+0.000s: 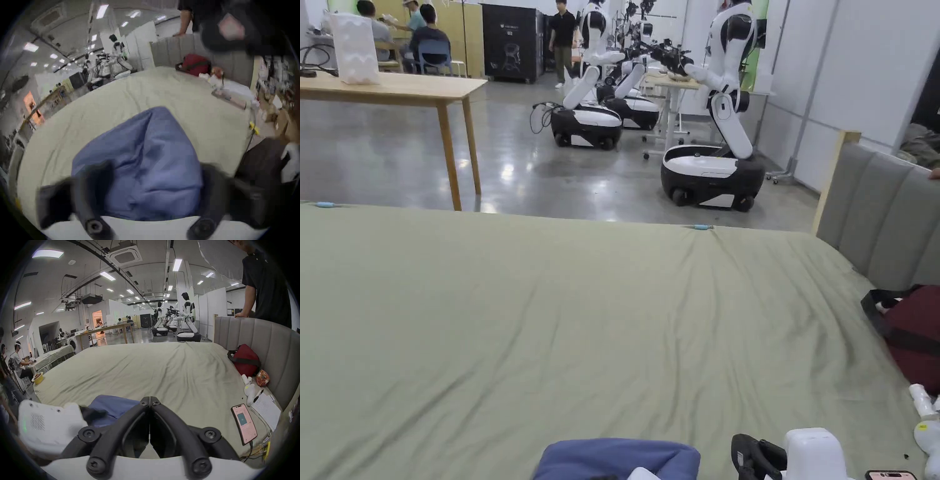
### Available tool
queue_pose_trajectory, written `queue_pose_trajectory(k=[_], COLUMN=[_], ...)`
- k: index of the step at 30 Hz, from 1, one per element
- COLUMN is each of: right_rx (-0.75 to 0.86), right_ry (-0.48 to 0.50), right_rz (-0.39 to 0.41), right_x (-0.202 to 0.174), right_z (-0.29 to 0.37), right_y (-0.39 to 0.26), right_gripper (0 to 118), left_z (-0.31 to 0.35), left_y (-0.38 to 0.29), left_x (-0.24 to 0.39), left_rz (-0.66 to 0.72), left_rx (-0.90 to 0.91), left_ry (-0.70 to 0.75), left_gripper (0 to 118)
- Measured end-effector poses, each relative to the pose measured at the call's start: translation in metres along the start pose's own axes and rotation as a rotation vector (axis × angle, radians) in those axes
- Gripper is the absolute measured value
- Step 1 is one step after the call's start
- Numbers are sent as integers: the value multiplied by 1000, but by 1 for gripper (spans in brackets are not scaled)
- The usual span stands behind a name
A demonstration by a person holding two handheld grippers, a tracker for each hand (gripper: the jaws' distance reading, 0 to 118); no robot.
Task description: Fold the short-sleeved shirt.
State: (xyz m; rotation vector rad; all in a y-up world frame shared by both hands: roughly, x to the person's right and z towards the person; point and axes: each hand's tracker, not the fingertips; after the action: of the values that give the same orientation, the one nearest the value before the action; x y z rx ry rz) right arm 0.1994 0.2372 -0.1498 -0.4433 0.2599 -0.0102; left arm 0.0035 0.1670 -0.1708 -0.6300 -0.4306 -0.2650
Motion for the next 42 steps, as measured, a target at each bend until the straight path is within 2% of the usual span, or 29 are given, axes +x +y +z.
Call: queue_pose_trajectory(k=[2, 5, 7, 8, 9, 10, 12, 13, 15, 16, 19, 21, 23, 27, 28, 30, 31, 34, 36, 37, 39, 40, 41, 42], right_rx=[1, -5, -9, -14, -21, -29, -37, -41, -51, -56, -60, -63, -69, -153, -190, -274, -326, -307, -292, -290, -281, -278, -276, -273], right_ry=[9, 18, 29, 34, 41, 46, 60, 70, 85, 89, 96, 133, 174, 198, 208, 174, 110, 138, 152, 152, 151, 152, 151, 151], right_rz=[-5, -19, -31, -37, -44, -50, -60, -71, -112, -131, -172, -226, -269, -320, -340, -351, -340, -384, -400, -395, -373, -366, -361, -358], right_x=[1, 1, 0, 0, -1, -3, -9, -12, -14, -14, -14, -17, -19, -22, -22, -19, -17, -4, -1, -3, -4, -4, -4, -4], right_z=[2, 2, 1, 1, -1, -3, -5, -7, -12, -16, -19, -18, -23, -56, -64, -77, -84, -94, -89, -88, -88, -89, -90, -90], right_y=[-1, -2, -4, -5, -6, -6, -5, -5, -7, -11, -15, -14, -18, -44, -49, -60, -66, -85, -86, -85, -84, -87, -87, -87], right_gripper=[0, 0, 0, 0, 0, 0, 0, 0, 0, 0, 0, 0, 0, 0, 0, 0, 0, 0, 0, 0, 0, 0, 0, 0], left_z=[37, 74, 79, 75, 64, 50, 26, 14, -5, -16, -35, -39, -26, 25, 38, 51, 55, 51, 32, 15, -14, -22, -20, -15], left_y=[12, 9, 2, -4, -11, -14, -21, -22, -16, -14, -11, -14, -17, -21, -26, -41, -48, -74, -91, -99, -102, -102, -93, -78], left_x=[-16, -57, -88, -99, -108, -113, -101, -87, -48, -30, 2, -4, -25, -72, -87, -117, -131, -168, -184, -189, -173, -163, -155, -139], left_rz=[117, 367, 556, 630, 704, 749, 774, 777, 805, 808, 679, 750, 801, 713, 718, 728, 733, 880, 1059, 1148, 1264, 1245, 1185, 1150], left_rx=[112, 238, 263, 246, 199, 151, 87, 62, 56, 27, -17, -12, 42, 124, 138, 148, 143, 139, 124, 102, -18, 22, 88, 81], left_ry=[-60, -120, -88, -73, -100, -135, -240, -259, -435, -475, -371, -350, -358, -199, -178, -153, -147, -145, -304, -443, -548, -563, -530, -492], left_gripper=[113, 114, 113, 107, 89, 79, 57, 15, 12, 12, 11, 9, 9, 13, 35, 108, 118, 118, 118, 118, 113, 111, 109, 105])
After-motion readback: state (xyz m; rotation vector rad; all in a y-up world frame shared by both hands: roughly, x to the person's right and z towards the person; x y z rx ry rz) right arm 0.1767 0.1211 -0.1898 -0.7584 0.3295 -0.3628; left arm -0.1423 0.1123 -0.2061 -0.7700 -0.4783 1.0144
